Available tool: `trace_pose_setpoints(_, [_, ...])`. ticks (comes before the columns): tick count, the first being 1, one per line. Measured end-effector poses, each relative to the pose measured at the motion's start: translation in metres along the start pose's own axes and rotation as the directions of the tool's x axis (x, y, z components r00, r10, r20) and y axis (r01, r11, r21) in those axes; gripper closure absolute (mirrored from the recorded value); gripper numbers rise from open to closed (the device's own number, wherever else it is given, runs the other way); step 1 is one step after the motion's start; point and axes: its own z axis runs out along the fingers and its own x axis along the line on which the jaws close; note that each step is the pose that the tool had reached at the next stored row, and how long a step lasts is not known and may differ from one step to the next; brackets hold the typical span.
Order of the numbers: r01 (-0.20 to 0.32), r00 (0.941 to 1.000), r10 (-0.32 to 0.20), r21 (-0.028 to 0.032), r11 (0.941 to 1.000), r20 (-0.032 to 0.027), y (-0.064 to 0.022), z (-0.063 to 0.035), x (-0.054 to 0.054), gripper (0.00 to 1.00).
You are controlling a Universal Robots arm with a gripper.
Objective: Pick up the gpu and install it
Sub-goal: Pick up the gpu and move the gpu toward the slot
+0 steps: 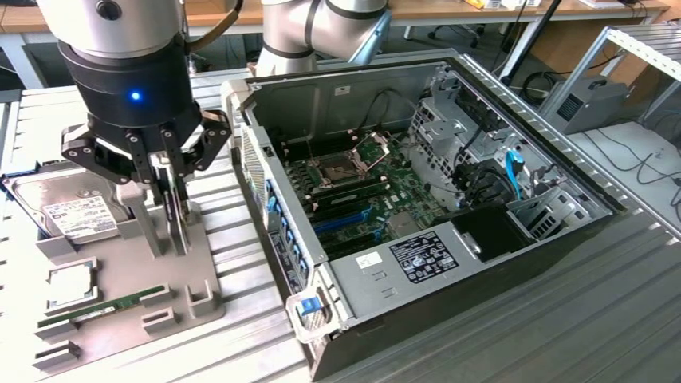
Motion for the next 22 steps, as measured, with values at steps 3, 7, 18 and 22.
trace_pose_setpoints(3, [0.0, 1.0, 0.0, 0.0, 1.0, -0.0001, 0.0002, -0.0035, 0.0, 0.73])
trace_pose_setpoints(7, [0.0, 1.0, 0.0, 0.0, 1.0, 0.0, 0.0004, -0.0092, 0.0, 0.73])
trace_pose_setpoints(18, [0.0, 1.0, 0.0, 0.0, 1.0, 0.0, 0.0011, -0.0227, 0.0, 0.73])
trace_pose_setpoints(22, [0.0, 1.0, 0.0, 0.0, 1.0, -0.0001, 0.0013, -0.0281, 0.0, 0.73])
